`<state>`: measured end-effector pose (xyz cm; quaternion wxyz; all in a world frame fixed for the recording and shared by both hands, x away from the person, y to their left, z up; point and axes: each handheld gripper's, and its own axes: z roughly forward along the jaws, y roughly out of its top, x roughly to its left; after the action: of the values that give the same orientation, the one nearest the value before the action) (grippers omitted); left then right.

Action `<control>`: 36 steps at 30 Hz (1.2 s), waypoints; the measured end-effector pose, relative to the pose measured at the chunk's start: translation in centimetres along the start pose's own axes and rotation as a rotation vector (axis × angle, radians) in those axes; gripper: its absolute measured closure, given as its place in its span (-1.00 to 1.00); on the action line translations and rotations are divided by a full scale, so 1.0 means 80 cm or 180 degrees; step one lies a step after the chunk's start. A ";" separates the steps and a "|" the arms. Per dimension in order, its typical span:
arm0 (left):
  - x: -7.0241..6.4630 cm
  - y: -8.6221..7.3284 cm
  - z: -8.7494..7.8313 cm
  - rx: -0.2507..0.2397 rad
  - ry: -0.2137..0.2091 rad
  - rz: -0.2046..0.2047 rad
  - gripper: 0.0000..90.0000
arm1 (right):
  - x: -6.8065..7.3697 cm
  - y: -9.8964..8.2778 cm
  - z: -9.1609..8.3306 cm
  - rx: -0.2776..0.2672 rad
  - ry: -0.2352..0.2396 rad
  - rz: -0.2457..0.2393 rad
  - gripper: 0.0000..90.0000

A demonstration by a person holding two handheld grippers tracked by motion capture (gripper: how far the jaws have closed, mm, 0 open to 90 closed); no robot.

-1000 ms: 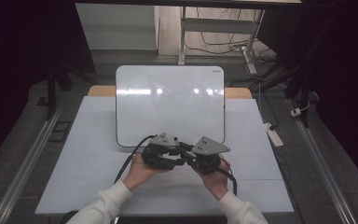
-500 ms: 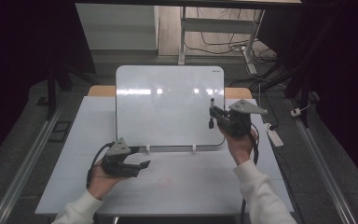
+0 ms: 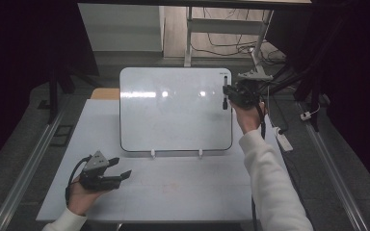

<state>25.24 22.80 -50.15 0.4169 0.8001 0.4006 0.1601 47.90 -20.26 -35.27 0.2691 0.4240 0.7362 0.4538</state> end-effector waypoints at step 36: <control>0.004 -0.005 0.003 0.0041 0.0058 0.0039 -0.25 | -0.012 -0.003 0.032 -0.0212 -0.0057 -0.0255 0.18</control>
<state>25.40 23.07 -50.60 0.4071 0.8036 0.4005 0.1674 50.27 -20.03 -36.59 0.3076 0.3890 0.7346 0.4631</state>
